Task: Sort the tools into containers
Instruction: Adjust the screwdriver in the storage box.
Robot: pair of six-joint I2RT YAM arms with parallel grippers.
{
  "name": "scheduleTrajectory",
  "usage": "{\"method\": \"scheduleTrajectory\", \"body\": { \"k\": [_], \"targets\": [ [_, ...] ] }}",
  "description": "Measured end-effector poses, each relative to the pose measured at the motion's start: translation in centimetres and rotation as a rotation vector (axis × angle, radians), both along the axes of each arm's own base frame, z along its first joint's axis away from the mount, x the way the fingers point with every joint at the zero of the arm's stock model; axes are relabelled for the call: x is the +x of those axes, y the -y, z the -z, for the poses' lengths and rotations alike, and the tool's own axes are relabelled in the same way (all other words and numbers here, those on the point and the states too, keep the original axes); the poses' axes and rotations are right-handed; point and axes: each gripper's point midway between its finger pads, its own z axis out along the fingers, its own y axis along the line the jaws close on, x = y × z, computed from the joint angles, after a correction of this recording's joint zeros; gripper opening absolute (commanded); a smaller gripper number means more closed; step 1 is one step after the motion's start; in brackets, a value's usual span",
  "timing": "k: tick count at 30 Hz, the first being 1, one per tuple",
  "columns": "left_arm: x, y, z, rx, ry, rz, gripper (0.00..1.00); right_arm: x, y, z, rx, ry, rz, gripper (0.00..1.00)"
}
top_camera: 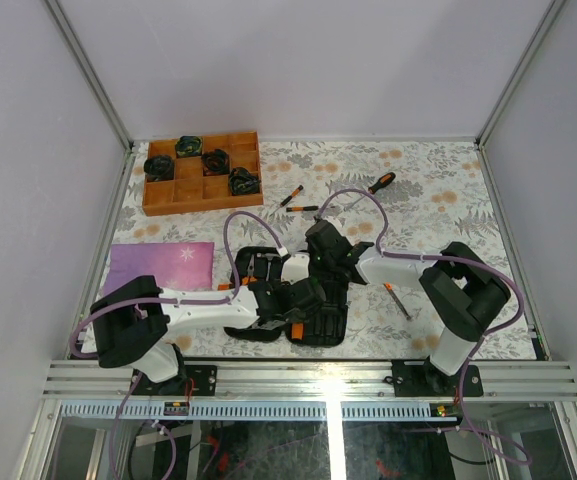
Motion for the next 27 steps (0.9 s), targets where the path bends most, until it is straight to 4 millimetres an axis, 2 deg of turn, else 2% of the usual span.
{"method": "scheduleTrajectory", "body": {
  "k": [7, 11, 14, 17, 23, 27],
  "targets": [
    [0.2, 0.3, -0.5, -0.036, 0.017, -0.010, 0.00, 0.3, -0.2, -0.9, 0.017, 0.025, -0.007, 0.03],
    [0.3, 0.4, -1.1, -0.054, 0.020, -0.013, 0.11, 0.1, -0.2, -1.4, 0.013, 0.035, -0.030, 0.08],
    [0.1, 0.3, -1.3, -0.046, 0.005, -0.002, 0.19, -0.7, 0.1, -2.1, 0.006, 0.023, -0.063, 0.12],
    [-0.4, 0.3, -1.7, -0.026, -0.022, 0.023, 0.27, -0.9, 0.2, -4.2, 0.013, 0.050, -0.085, 0.19],
    [0.3, 2.5, -5.6, -0.113, 0.012, 0.053, 0.35, -0.2, 1.9, -8.9, 0.020, 0.157, -0.059, 0.29],
    [0.5, 1.8, -6.9, -0.132, 0.019, 0.041, 0.38, 0.1, 3.3, -11.7, 0.033, 0.228, -0.031, 0.32]
  ]
}}
